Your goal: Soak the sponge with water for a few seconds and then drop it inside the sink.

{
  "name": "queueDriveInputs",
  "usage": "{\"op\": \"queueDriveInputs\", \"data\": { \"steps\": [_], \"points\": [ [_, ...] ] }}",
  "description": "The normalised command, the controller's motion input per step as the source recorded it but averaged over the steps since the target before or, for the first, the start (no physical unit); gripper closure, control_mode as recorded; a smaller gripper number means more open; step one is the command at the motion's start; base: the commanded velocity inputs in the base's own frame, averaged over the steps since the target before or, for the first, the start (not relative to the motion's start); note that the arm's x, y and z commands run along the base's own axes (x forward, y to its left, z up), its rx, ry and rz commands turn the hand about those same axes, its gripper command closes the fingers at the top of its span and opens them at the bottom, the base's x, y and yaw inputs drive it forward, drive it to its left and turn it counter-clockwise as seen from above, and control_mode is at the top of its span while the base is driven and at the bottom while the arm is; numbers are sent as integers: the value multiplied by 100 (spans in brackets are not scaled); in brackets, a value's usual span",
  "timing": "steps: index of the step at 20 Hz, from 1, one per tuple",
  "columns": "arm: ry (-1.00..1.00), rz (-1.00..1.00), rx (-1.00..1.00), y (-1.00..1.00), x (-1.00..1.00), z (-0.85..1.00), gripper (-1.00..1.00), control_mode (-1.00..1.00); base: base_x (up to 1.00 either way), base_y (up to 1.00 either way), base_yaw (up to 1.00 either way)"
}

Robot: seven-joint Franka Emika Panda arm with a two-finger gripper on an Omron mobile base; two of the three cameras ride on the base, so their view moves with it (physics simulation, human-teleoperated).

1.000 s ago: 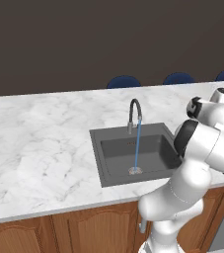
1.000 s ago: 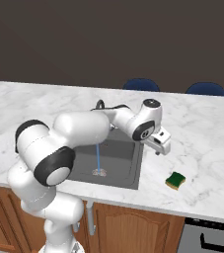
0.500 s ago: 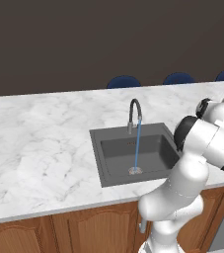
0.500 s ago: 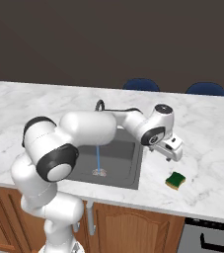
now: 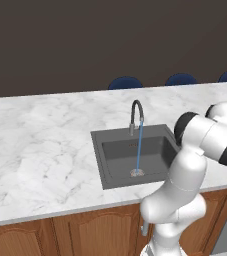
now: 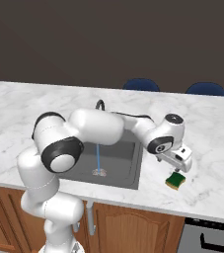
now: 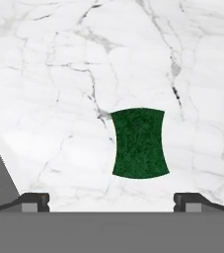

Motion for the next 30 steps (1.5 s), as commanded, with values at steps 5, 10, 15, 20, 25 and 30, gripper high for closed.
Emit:
{"op": "queueDriveInputs", "data": {
  "steps": [5, 10, 15, 20, 25, 30],
  "points": [
    [0, 0, 0, -21, -5, -31, -100, -100, 0, 0, 0],
    [0, 0, 1, -21, 0, -12, -100, -100, 0, 0, 0],
    [0, 0, 0, -17, 0, -3, -100, -100, 0, 0, 0],
    [0, 0, 0, -18, 0, -4, -100, -100, 0, 0, 0],
    [0, 0, 0, -2, 2, -2, -100, -100, 0, 0, 0],
    [0, 0, 0, 0, 12, -6, -100, -100, 0, 0, 0]
  ]
}}
